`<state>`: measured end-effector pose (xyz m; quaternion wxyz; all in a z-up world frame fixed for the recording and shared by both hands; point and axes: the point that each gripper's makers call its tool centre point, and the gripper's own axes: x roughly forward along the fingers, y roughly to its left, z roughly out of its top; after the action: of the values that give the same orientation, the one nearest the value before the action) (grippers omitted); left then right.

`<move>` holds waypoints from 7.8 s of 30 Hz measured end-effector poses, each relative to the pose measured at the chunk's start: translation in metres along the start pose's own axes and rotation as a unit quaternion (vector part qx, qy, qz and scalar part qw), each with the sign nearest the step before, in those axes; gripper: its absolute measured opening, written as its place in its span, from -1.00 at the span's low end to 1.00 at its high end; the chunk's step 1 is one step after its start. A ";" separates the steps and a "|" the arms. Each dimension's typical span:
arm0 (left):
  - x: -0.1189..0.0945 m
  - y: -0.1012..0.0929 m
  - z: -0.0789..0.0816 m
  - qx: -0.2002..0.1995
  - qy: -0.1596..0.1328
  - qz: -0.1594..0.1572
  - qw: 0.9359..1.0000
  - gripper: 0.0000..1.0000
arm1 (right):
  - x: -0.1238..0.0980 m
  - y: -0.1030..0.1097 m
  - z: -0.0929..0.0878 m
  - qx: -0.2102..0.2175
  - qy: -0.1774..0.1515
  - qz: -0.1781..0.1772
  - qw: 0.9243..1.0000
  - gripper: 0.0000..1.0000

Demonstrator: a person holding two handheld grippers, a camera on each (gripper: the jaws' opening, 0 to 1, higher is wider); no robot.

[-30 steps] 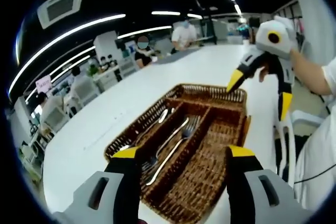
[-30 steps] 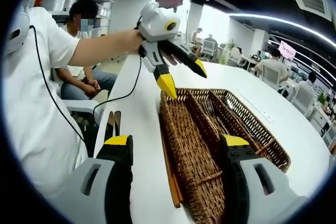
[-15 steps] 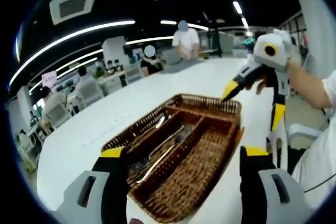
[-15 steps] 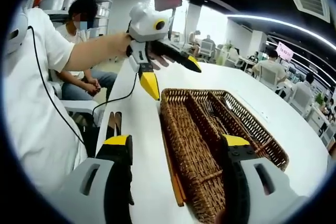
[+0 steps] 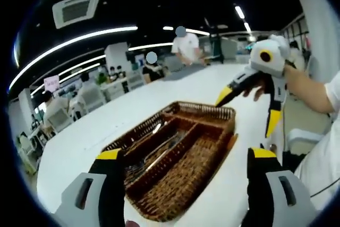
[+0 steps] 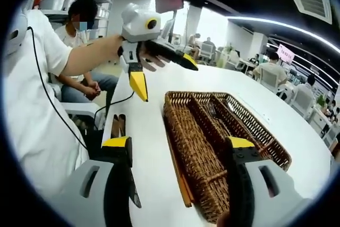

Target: Arrange the knives, forks, and spoons in their matching storage slots by inserting each utensil handle-first until every utensil is classified and aligned in the correct compartment

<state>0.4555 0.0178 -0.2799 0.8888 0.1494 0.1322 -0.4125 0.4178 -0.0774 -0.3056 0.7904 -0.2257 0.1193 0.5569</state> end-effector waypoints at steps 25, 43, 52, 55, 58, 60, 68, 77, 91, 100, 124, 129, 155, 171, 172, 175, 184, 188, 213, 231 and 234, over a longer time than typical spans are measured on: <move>-0.031 -0.035 -0.019 0.019 0.003 0.008 1.000 0.92 | -0.014 0.026 -0.007 -0.001 -0.002 -0.007 1.000 0.47; -0.045 -0.054 -0.047 0.020 0.011 0.005 1.000 0.86 | -0.011 0.049 -0.023 0.005 0.001 -0.006 1.000 0.47; -0.047 -0.064 -0.070 0.039 0.035 0.006 0.999 0.76 | -0.007 0.063 -0.037 0.003 0.018 -0.004 1.000 0.46; -0.045 -0.067 -0.079 0.041 0.047 0.005 0.998 0.73 | -0.005 0.067 -0.041 0.004 0.022 -0.001 1.000 0.45; -0.041 -0.069 -0.087 0.050 0.057 0.006 0.997 0.70 | -0.003 0.070 -0.047 0.002 0.029 -0.001 1.000 0.44; -0.039 -0.069 -0.092 0.061 0.069 0.011 0.996 0.69 | -0.003 0.070 -0.049 0.005 0.028 0.000 1.000 0.43; -0.031 -0.068 -0.099 0.057 0.079 0.008 0.995 0.58 | -0.005 0.067 -0.057 0.014 0.032 -0.002 0.999 0.40; -0.022 -0.061 -0.108 0.058 0.093 0.017 0.994 0.46 | -0.001 0.062 -0.061 0.019 0.035 -0.003 0.999 0.34; -0.017 -0.056 -0.108 0.072 0.102 0.026 0.992 0.41 | 0.012 0.052 -0.068 0.020 0.049 -0.008 0.999 0.32; -0.014 -0.053 -0.105 0.077 0.101 0.030 0.991 0.41 | 0.022 0.049 -0.078 0.004 0.073 -0.008 0.997 0.31; -0.004 -0.053 -0.106 0.091 0.107 0.014 0.990 0.38 | 0.025 0.043 -0.081 0.007 0.077 -0.015 0.997 0.27; -0.003 -0.052 -0.107 0.082 0.107 0.012 0.991 0.38 | 0.025 0.041 -0.081 0.007 0.077 -0.018 0.997 0.25; 0.002 -0.050 -0.107 0.117 0.121 -0.027 0.985 0.20 | 0.030 0.035 -0.081 -0.014 0.082 0.019 0.996 0.05; -0.003 -0.057 -0.109 0.168 0.160 -0.089 0.969 -0.17 | 0.029 0.048 -0.080 -0.071 0.106 0.092 0.988 -0.31; -0.003 -0.057 -0.109 0.170 0.161 -0.090 0.968 -0.21 | 0.029 0.048 -0.080 -0.072 0.106 0.095 0.987 -0.35; -0.003 -0.065 -0.112 0.186 0.179 -0.121 0.959 -0.31 | 0.032 0.062 -0.076 -0.093 0.113 0.133 0.980 -0.39; -0.002 -0.067 -0.113 0.202 0.196 -0.137 0.950 -0.36 | 0.034 0.065 -0.077 -0.110 0.146 0.160 0.970 -0.47; -0.004 -0.066 -0.115 0.200 0.204 -0.144 0.947 -0.41 | 0.035 0.066 -0.078 -0.105 0.156 0.170 0.967 -0.52; -0.006 -0.080 -0.126 0.186 0.239 -0.211 0.929 -0.81 | 0.037 0.074 -0.082 -0.092 0.218 0.216 0.947 -0.70; -0.006 -0.079 -0.126 0.178 0.241 -0.219 0.929 -0.83 | 0.034 0.070 -0.087 -0.035 0.251 0.230 0.940 -0.75; -0.007 -0.079 -0.127 0.175 0.240 -0.219 0.929 -0.83 | 0.035 0.069 -0.087 0.001 0.255 0.231 0.939 -0.76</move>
<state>0.3761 0.0212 -0.4063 0.6780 0.3643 0.2965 -0.5654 0.3713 -0.0724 -0.4121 0.5831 -0.3257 0.3662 0.6479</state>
